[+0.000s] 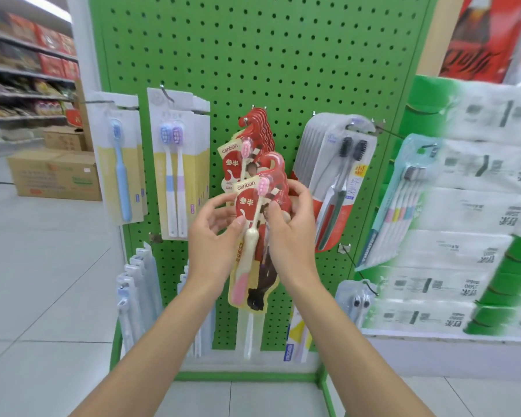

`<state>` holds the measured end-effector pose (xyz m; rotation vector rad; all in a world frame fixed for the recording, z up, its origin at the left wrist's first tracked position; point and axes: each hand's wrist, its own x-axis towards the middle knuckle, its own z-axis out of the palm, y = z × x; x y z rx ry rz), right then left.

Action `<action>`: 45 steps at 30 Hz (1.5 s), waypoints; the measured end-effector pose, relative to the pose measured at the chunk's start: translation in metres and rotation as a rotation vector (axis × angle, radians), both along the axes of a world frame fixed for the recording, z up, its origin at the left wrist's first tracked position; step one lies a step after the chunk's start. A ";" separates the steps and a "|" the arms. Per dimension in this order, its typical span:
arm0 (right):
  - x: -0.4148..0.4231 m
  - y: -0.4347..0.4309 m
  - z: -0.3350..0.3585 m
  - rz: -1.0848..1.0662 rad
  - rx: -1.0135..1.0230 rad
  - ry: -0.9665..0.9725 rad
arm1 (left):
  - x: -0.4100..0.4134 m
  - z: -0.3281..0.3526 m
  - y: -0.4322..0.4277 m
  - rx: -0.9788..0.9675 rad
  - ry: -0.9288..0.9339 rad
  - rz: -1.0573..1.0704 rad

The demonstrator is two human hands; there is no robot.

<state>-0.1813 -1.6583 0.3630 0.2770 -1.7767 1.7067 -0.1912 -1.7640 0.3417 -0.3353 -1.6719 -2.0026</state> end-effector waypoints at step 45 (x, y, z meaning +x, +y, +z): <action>-0.082 0.025 0.180 0.039 0.934 -0.222 | -0.048 0.126 -0.007 -0.502 0.089 0.118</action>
